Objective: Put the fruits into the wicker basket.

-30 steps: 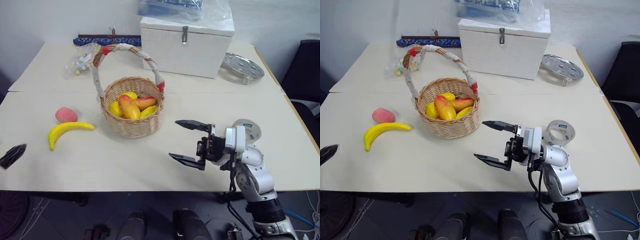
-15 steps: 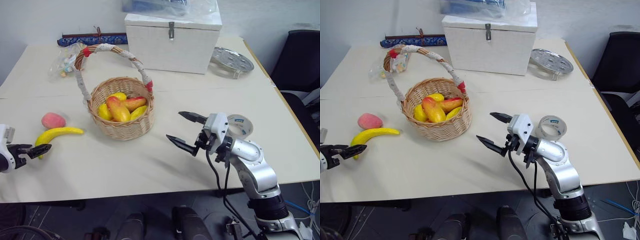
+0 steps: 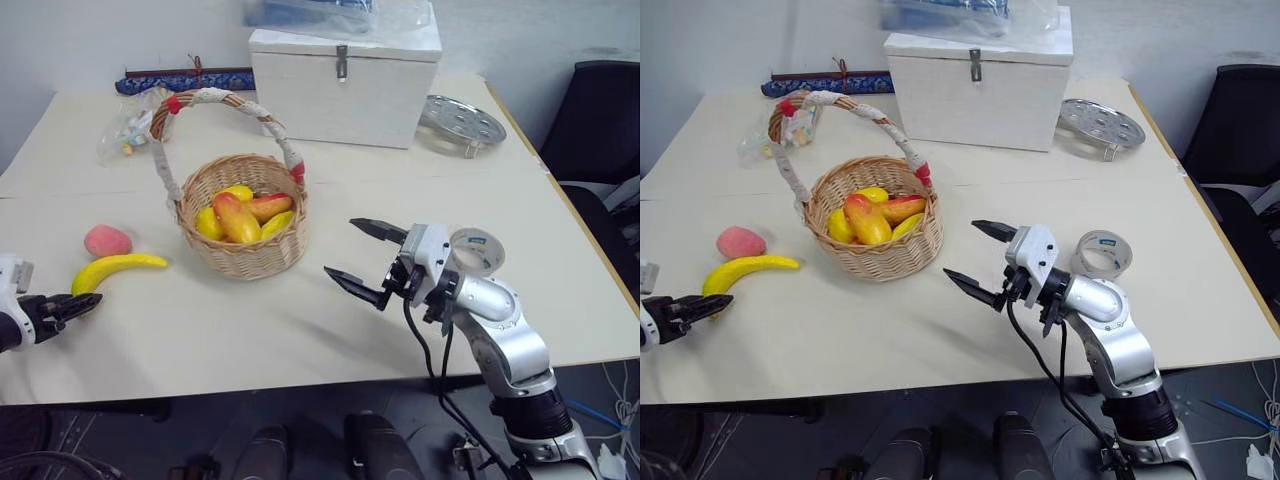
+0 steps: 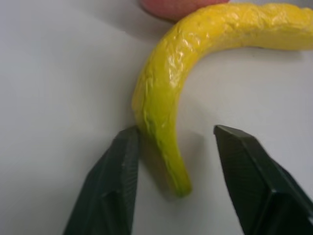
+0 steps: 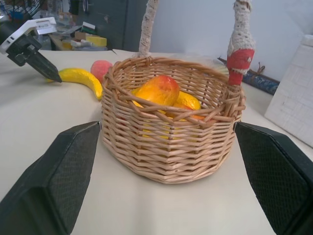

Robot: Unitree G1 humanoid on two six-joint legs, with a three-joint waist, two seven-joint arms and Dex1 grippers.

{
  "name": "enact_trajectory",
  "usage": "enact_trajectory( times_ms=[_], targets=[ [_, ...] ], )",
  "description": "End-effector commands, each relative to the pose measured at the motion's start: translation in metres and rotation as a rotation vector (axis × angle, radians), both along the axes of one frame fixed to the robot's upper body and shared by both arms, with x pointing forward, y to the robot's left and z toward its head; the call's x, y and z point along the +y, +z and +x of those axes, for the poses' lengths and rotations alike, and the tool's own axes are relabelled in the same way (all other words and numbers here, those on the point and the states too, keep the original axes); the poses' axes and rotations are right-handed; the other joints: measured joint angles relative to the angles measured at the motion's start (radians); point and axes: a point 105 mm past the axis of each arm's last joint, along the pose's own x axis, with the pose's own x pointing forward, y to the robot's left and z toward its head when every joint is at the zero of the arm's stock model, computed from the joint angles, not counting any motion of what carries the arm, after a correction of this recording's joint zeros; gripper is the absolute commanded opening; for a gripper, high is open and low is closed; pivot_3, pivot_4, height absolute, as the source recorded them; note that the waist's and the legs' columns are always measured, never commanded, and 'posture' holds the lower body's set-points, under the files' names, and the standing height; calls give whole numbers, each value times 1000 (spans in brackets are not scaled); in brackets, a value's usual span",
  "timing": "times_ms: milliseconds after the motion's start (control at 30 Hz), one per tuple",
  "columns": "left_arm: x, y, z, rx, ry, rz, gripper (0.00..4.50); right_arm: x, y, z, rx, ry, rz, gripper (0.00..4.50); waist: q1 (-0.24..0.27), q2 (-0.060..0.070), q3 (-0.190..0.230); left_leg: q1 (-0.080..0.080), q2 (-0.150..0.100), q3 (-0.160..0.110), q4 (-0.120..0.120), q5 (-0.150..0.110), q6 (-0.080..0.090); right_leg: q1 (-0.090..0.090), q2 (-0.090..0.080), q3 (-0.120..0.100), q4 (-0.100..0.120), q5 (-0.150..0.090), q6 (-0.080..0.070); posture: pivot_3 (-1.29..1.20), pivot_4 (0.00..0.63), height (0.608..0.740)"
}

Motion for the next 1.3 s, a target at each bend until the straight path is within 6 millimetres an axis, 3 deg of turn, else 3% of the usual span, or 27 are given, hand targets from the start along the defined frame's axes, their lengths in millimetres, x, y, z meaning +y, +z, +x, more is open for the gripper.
enact_trajectory(
  times_ms=[33,167,200,367,467,667,800,933,1133,1300],
  targets=[
    [3,14,-11,-41,-15,-3,1364,-2,7,-4,-25,14,22,4500,0,0,0,0,0,0,0,0,0,0,0,0,0,0,0,0,150,740],
    [-17,40,-36,-105,-177,-26,127,-11,6,-4,-12,0,12,4500,1,-1,0,0,0,0,0,0,1,0,0,0,-1,0,0,0,150,740],
    [-26,50,-42,-137,-231,-20,54,-14,6,-5,-9,-5,7,4500,3,-1,0,-1,0,0,0,-1,1,0,0,0,-2,0,0,0,150,740],
    [-43,70,-51,-188,-309,22,54,-21,1,-10,9,-13,-5,4500,12,0,0,1,0,-1,0,-2,3,4,-1,-1,-5,1,-3,0,150,740],
    [-75,85,-48,-263,-438,18,54,-25,2,-14,8,-23,7,4500,11,0,0,1,0,-1,-1,-1,3,4,-1,-1,-4,2,-3,0,150,740],
    [-123,115,-6,-403,-472,9,54,-22,19,-21,35,-20,88,4500,18,-1,0,1,0,-2,0,-1,2,4,0,-2,-4,2,-3,0,150,740],
    [-150,111,19,-358,-454,-10,54,-18,24,-21,44,-31,108,4500,14,0,0,1,0,-2,0,0,1,3,0,-1,-3,2,-3,0,150,740],
    [-164,108,40,-359,-415,19,54,-15,25,-21,48,-36,111,4500,4,-1,0,0,0,-2,1,1,-2,2,1,-1,-2,2,-3,0,150,740],
    [-188,116,55,-411,-404,-4,54,-16,23,-21,48,-55,110,4500,4,-1,0,-1,1,-1,4,2,-3,2,2,-1,-2,2,-3,0,150,740],
    [-182,119,50,-415,-385,10,1339,-17,21,-20,51,-60,106,4500,4,-1,0,-1,1,-1,8,2,-3,2,3,0,-1,2,-3,0,150,740]
  ],
)
